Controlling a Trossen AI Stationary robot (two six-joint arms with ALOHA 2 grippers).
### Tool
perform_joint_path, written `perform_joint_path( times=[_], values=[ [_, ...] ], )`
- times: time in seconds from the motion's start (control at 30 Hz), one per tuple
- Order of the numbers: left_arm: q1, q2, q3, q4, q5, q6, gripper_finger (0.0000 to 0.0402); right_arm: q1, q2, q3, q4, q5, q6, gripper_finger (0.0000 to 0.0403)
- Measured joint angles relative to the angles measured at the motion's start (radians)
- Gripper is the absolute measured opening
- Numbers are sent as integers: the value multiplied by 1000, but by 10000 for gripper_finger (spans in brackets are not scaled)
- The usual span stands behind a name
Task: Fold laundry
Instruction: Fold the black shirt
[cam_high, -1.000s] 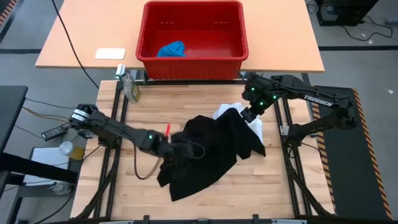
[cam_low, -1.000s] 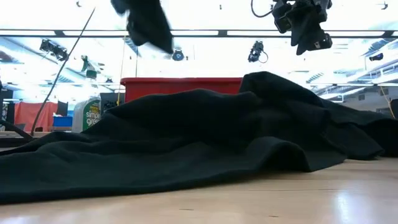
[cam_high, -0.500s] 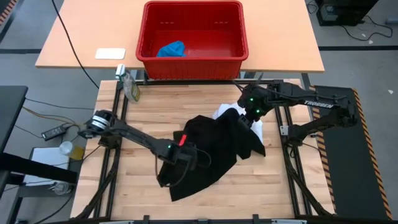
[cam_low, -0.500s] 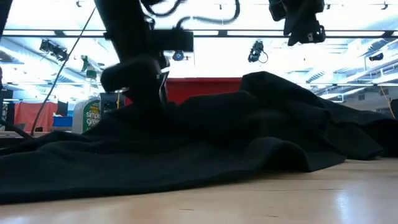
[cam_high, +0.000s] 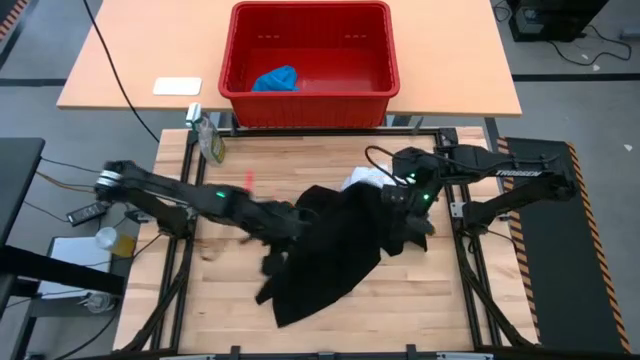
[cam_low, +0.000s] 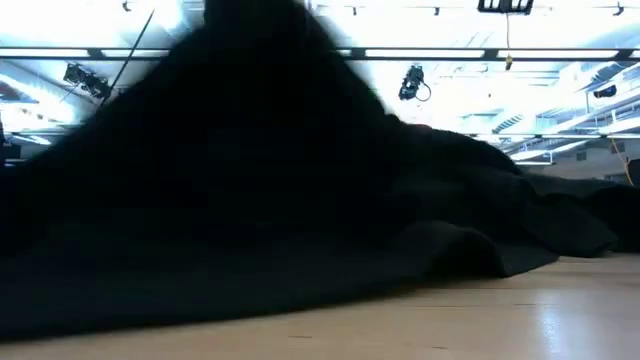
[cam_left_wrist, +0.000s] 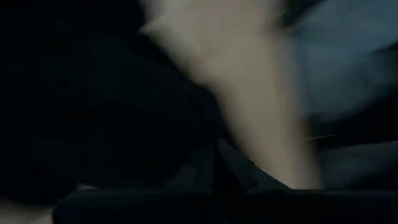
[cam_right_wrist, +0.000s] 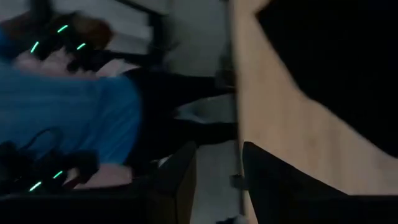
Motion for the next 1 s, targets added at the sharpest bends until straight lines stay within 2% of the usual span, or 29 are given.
perform_joint_path(
  times=[0.07,0.13,0.33,0.4,0.47,0.57,0.77,0.83,1.0],
  values=[
    [-3,-62,0,77,136,-75,3,12,-12,0,50,-27,22,138],
    [-16,-94,0,160,230,-147,2,19,-26,0,89,-31,43,138],
    [-73,-98,0,508,432,-248,1,19,-60,0,168,-42,92,138],
    [-76,-98,2,484,449,-237,1,19,-65,0,175,-35,93,138],
    [-61,-99,1,377,440,-228,1,19,-65,0,173,-5,96,138],
    [-34,-103,0,120,358,-203,1,19,-54,0,170,42,99,138],
    [-6,-111,-9,-481,-36,-169,1,35,-23,-2,171,209,97,138],
    [-5,-111,-40,-538,-57,-181,8,42,-13,-3,166,268,97,138],
    [-50,-109,-131,-490,42,-262,64,81,18,-3,156,472,60,138]
  ],
)
